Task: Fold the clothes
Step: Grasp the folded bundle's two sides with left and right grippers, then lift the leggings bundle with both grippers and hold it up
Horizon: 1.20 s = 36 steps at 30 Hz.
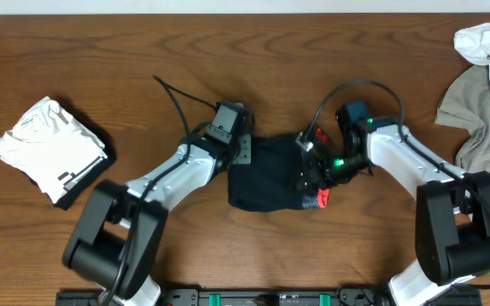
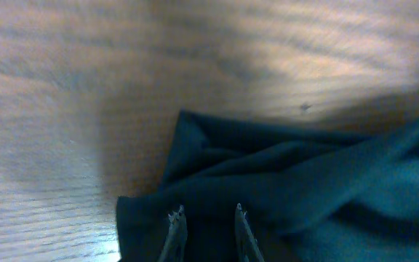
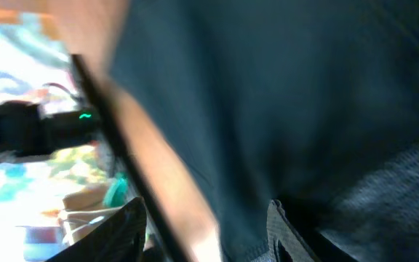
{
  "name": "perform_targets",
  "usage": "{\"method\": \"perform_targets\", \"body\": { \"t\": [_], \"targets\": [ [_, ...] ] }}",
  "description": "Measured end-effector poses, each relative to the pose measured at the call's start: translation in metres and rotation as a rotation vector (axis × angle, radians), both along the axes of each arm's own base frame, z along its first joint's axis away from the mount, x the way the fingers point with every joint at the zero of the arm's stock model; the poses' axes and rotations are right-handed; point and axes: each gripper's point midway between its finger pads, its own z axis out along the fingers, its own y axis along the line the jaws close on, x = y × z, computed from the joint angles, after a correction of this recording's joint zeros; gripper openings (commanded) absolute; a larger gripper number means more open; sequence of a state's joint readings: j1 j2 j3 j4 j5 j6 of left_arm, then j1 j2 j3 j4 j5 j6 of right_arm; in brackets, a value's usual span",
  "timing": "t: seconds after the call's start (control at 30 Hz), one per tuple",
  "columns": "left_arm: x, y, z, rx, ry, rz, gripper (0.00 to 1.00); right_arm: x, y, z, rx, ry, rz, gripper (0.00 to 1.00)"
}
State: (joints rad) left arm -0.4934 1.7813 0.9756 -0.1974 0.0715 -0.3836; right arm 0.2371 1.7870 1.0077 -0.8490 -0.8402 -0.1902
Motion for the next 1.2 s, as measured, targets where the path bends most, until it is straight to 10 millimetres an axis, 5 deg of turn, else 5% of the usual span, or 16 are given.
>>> {"method": "perform_targets", "body": {
  "t": [0.13,0.33,0.5,0.6,0.87,1.2],
  "targets": [
    [-0.003,0.002,-0.011,0.017,0.033,-0.001,0.26,-0.002,-0.013,-0.034,-0.114,0.009,-0.079,0.59],
    [-0.007,0.003,-0.013,0.034,0.070,-0.002,0.25,0.003,-0.011,-0.037,-0.124,0.008,-0.156,0.61],
    [-0.023,0.007,-0.017,0.052,0.150,-0.011,0.09,0.011,-0.012,-0.040,-0.135,-0.019,-0.187,0.62],
    [-0.038,0.012,-0.018,0.069,0.223,-0.016,0.07,0.021,-0.015,-0.041,-0.161,-0.064,-0.203,0.63],
    [-0.090,0.017,-0.019,0.065,0.455,-0.027,0.06,0.065,-0.031,-0.038,-0.298,-0.215,-0.247,0.66],
    [-0.107,0.016,-0.014,0.026,0.503,-0.028,0.06,0.096,-0.056,-0.009,-0.488,-0.270,-0.248,0.67]
  ]
}}
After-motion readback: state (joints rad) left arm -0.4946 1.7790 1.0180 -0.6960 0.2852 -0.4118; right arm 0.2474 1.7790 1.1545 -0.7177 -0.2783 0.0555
